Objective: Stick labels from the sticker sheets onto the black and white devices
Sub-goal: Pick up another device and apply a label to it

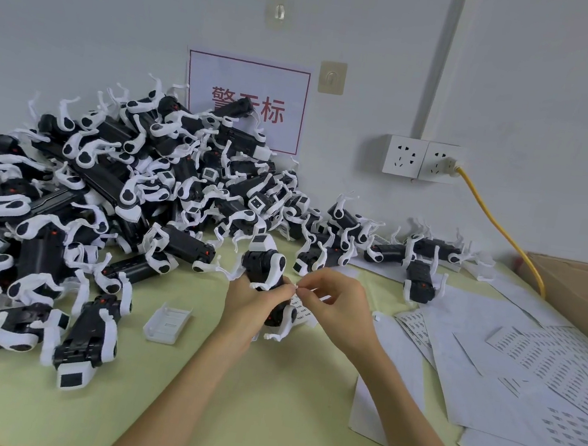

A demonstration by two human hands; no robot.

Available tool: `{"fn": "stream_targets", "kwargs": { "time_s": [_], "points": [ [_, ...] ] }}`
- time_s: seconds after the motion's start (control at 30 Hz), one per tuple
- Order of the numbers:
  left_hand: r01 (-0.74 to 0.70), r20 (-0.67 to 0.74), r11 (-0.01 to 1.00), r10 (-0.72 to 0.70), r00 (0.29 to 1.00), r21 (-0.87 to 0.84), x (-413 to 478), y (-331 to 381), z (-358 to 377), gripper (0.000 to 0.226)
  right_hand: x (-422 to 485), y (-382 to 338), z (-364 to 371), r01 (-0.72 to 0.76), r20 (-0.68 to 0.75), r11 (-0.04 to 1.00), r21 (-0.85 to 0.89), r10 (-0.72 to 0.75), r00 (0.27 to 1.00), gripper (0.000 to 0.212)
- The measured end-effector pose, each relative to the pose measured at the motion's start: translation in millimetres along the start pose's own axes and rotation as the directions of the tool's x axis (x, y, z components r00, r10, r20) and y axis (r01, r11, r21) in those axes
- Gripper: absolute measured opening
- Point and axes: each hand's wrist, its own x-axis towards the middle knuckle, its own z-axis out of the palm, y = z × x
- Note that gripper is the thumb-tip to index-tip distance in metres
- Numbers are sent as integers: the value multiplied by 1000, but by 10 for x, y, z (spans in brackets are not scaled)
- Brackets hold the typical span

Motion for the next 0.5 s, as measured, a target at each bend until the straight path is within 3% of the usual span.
{"fn": "stream_targets", "kwargs": {
  "time_s": [0.5],
  "points": [
    [-14,24,1000,14,1000,-11,-22,5,-37,22,1,-18,8,-8,35,1000,22,8,999,13]
  ]
}}
